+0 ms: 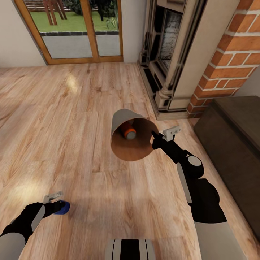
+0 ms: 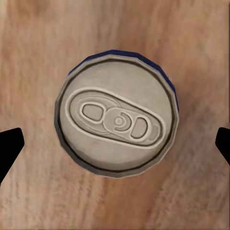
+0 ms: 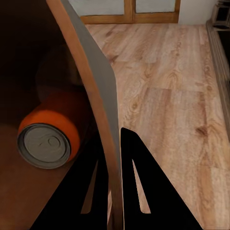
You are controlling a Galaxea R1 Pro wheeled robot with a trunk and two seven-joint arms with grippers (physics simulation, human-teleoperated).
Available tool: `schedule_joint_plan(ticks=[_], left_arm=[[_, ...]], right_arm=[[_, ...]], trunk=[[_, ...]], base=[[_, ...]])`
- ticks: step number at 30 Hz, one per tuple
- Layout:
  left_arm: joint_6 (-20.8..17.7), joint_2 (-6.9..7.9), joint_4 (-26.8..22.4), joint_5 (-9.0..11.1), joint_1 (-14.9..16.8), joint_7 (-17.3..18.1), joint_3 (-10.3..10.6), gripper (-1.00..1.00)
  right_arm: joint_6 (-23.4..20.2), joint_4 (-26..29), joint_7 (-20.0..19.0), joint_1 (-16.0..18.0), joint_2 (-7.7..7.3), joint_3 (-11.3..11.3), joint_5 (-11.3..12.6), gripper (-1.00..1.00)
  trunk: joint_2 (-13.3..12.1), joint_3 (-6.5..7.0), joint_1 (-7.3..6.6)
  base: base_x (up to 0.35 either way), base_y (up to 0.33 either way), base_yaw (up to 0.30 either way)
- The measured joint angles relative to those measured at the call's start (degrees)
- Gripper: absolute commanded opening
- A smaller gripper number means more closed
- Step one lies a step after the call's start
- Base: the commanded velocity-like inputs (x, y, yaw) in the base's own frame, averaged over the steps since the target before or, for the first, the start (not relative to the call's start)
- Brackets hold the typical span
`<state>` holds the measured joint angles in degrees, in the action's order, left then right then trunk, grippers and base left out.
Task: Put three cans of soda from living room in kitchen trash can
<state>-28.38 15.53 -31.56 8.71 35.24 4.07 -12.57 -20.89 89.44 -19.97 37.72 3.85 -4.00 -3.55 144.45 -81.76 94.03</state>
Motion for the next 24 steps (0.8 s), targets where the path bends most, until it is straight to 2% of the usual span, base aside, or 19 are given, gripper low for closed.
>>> schedule_joint_plan(ticks=[7,20,24], left_arm=[[0.0,-0.03,-0.1,0.1,0.0,0.0,0.0,1.00],[0.1,-0.05,-0.1,0.2,0.0,0.1,0.0,1.00],[0.1,-0.06,-0.1,0.2,0.0,0.1,0.0,1.00]], right_arm=[[0.1,-0.1,0.0,-0.2,0.00,0.0,-0.2,-1.00],[0.1,-0.4,0.1,-0.2,0.00,-0.1,-0.1,-1.00],[0.1,-0.4,0.1,-0.2,0.00,-0.1,-0.2,-1.00]], trunk=[[0.0,0.00,0.00],[0.0,0.00,0.00],[0.1,-0.88,0.11]], base=[[0.126,0.026,0.000],[0.015,0.004,0.000],[0.001,0.000,0.000]])
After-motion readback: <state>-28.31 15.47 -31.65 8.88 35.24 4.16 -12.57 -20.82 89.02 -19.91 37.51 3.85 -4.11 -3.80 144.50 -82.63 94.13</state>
